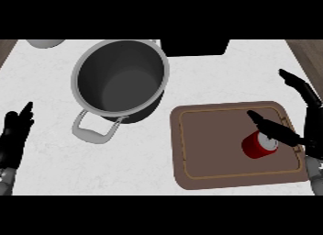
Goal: Pick the can from the tray and place it in the pot
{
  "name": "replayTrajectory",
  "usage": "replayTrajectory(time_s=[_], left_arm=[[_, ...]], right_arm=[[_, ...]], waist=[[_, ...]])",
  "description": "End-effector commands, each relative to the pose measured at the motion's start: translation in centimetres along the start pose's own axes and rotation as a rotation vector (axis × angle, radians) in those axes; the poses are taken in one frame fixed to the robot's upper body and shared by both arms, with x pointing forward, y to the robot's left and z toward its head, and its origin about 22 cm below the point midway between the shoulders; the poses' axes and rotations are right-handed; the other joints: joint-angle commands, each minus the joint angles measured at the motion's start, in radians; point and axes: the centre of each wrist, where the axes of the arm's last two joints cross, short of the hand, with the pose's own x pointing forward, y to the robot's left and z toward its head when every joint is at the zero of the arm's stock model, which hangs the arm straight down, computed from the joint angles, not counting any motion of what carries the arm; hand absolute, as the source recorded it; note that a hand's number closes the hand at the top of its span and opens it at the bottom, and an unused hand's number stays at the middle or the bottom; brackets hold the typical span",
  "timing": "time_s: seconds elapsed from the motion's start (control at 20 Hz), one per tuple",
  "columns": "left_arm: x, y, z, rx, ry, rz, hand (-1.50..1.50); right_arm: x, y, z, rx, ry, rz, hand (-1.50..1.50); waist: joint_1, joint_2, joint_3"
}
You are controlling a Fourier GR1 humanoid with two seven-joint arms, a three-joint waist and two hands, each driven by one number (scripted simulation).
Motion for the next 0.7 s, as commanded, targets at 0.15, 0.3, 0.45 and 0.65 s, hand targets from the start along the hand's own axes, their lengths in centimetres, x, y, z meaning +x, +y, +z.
replayTrajectory(time_s=[0.15, 0.3, 0.45, 0.65], left_arm=[[1.3, 0.5, -0.3, 0.016, 0.017, -0.002, 0.00], [1.1, 0.5, -0.2, 0.005, 0.020, 0.011, 0.00], [2.3, 0.7, -0.3, -0.009, 0.018, -0.010, 0.00], [3.2, 0.0, -1.0, -0.019, -0.003, 0.008, 0.00]], right_arm=[[4.1, -2.7, 5.0, 0.074, 0.059, 0.230, -1.50], [5.2, -5.9, 3.3, 0.117, 0.141, 0.435, -1.50], [7.1, -6.6, 4.2, 0.232, 0.226, 0.547, -1.50], [10.4, -7.0, 4.1, 0.372, 0.333, 0.657, -1.50]], waist=[[0.007, 0.004, -0.002], [0.006, 0.004, -0.004], [0.010, 0.005, -0.002], [0.033, 0.016, -0.004]])
